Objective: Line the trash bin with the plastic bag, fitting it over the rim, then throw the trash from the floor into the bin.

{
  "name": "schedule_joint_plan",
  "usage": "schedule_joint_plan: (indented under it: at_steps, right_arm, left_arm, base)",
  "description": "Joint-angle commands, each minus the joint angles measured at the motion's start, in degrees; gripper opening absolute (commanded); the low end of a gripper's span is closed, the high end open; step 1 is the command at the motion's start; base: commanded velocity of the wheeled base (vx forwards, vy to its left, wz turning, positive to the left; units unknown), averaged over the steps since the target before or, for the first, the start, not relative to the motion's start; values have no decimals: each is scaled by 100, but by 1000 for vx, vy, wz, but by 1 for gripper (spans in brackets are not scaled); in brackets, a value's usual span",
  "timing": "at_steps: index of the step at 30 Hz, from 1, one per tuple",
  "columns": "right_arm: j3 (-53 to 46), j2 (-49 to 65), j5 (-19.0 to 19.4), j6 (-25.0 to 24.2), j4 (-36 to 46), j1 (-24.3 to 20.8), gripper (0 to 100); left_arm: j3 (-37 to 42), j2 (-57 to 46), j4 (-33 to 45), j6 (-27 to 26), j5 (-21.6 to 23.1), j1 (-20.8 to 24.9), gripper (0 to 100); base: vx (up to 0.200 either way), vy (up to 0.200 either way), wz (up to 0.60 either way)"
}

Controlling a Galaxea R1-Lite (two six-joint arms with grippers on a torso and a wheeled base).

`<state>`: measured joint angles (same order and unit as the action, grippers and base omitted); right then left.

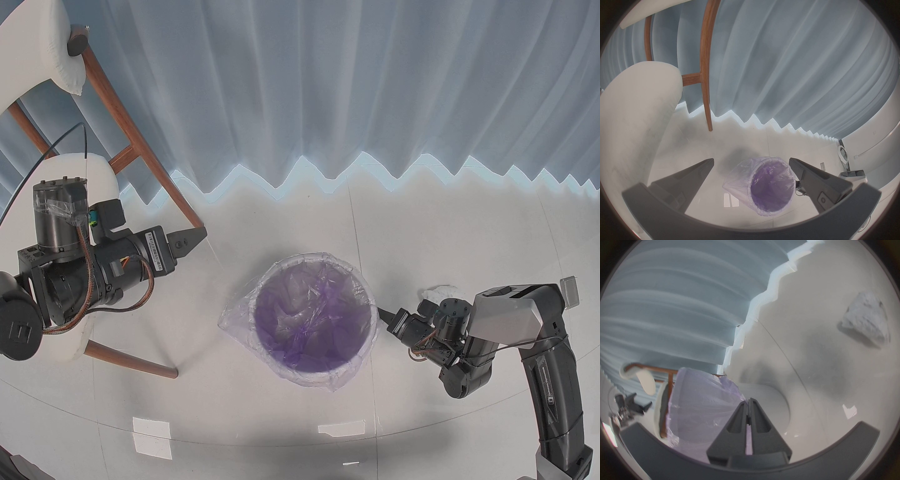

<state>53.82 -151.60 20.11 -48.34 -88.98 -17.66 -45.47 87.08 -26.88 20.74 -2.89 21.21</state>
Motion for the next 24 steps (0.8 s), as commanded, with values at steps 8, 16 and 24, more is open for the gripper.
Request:
schedule_joint_plan:
  at_steps: [8,16,24]
  right_arm:
    - [225,-423,-16,1432,-32,184,0]
    - [252,-300,-350,1705,460,158,0]
    - [304,-194,-570,1670,856,158,0]
  left_arm:
    - [12,-86,-1,-26,-1,-65,100]
    - [21,-156,-1,-281,8,-223,100]
    - [73,-279,-1,-263,16,-232,100]
  base:
    - [0,0,0]
    - [0,0,0]
    - [0,0,0]
